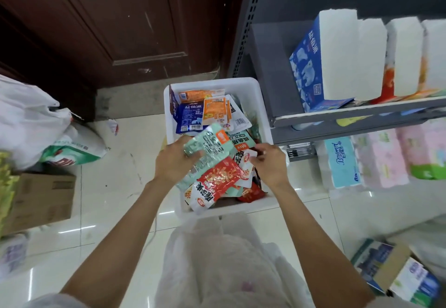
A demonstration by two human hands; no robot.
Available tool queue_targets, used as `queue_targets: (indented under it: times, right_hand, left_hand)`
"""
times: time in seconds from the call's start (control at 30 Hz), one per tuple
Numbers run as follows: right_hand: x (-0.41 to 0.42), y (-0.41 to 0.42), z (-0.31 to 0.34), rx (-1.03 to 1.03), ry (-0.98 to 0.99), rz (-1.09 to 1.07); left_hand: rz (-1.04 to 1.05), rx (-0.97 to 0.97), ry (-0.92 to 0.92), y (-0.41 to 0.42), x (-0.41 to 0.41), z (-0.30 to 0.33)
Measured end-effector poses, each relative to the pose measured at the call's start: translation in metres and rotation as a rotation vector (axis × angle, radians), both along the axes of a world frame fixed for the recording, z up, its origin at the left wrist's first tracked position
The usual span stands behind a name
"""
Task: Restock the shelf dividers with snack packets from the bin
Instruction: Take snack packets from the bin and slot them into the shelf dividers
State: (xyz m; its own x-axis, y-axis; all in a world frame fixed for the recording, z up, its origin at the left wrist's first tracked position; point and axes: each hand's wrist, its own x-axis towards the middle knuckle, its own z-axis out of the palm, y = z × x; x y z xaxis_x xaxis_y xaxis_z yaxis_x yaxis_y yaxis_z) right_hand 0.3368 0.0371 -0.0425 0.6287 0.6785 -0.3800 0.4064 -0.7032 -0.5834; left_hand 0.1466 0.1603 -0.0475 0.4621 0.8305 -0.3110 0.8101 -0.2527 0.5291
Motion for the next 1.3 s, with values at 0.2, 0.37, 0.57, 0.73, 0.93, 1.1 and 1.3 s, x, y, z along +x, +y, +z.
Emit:
queue_targets:
  times: [0.2, 0.37, 0.57, 0.73, 0.93, 1.1, 1.3]
  right_hand:
    - [-0.006, -0.014, 0.03, -0.015, -0.022, -0.031]
    - [0.004, -0.031, 0.081, 0.181, -0.437, 0.074]
    - [0.041, -0.05, 0.136, 0.424, -0.411, 0.318]
    - [0.075, -0.053, 0.137, 0.49, -0.301, 0.26]
    - [0.141, -0.091, 0.127, 0.473, -0.37, 0.025]
    - [0.216, -0.151, 0.124, 0.597, 0.036, -0.335]
    - [0.301, -0.212, 0.123, 0.461, 0.267, -0.282]
  left_hand:
    - [0.268, -0.119, -0.326, -0.006, -0.004, 0.002]
    - [0.392, -0.26, -0.623, -0.012, 0.011, 0.014]
    - [0.261, -0.33, -0.73, -0.011, 0.045, 0.047]
    - [-0.005, -0.488, -0.691, -0.04, 0.097, 0.084]
    - [-0.107, -0.551, -0.656, -0.099, 0.179, 0.104]
    - [-0.016, -0.585, -0.697, -0.152, 0.267, 0.107]
    - [-0.018, -0.581, -0.65, -0.204, 0.356, 0.117]
